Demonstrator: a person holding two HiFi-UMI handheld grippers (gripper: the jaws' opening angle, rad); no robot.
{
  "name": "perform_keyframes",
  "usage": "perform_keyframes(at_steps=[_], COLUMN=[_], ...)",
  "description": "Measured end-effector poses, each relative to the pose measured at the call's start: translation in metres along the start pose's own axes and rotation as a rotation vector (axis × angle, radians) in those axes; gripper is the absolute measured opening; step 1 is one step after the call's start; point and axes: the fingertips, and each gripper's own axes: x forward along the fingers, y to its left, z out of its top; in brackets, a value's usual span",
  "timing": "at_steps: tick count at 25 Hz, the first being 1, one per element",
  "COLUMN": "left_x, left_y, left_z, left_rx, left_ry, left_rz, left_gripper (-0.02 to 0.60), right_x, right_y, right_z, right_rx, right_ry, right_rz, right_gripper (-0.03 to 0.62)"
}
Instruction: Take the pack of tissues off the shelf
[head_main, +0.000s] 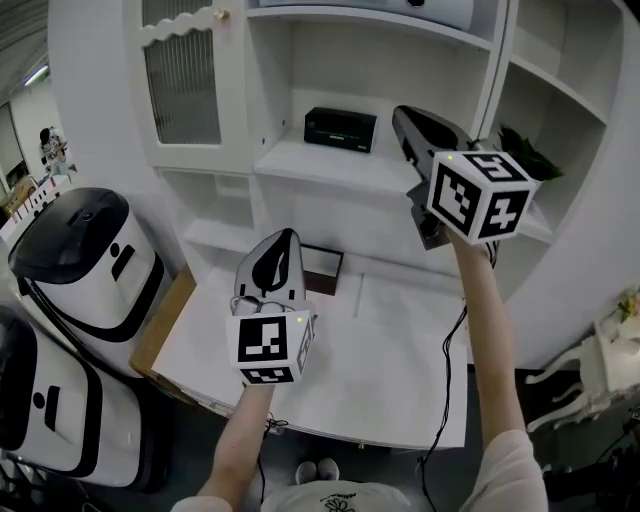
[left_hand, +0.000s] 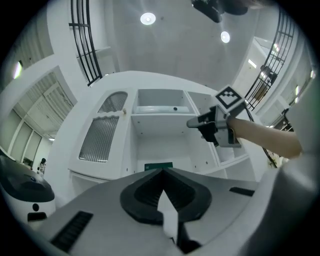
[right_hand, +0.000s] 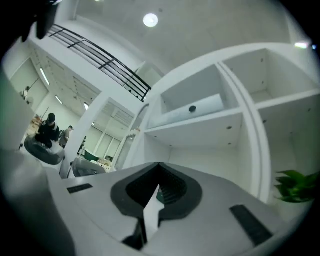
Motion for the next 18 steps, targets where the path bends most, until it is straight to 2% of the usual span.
perform_keyframes(at_steps=[3, 5, 7, 10, 14, 18], left_x=[-0.019, -0.032, -0.045, -0.063, -0.087, -0.1], left_y=[-0.013, -0.021, -0.029, -0.039, -0.047, -0.048], left_z=[0.011, 0.017, 0.017, 0.008, -0.015, -0.045], left_rx=[0.003, 0.008, 0.016, 0.023, -0.02, -0.029], left_ry=[-0.041, -0.076, -0.097, -0.087, -0.049, 0.012], left_rz=[-0.016, -0.026, -0.031, -0.027, -0.013, 0.009], left_gripper=[-0.002, -0.002, -0.002, -0.002, -0.002, -0.002], right_x=[-0.063, -0.102, -0.136, -0.178, -0.211, -0.221], right_y=[0.019, 0.03, 0.038, 0.051, 0.073, 0.097], right_z=[-0.009, -0.023, -0.042, -0.076, -0.116, -0.152], right_rx=[-0.092, -0.11, -0.093, -0.032, -0.017, -0.041], right_ry=[-0.091, -0.134, -0.159, -0.162, -0.135, -0.071], right_rz=[-0.083, -0.149, -0.219, -0.303, -0.351, -0.326], right_gripper=[0.003, 0.003, 0.003, 0.003, 0.003, 0.003])
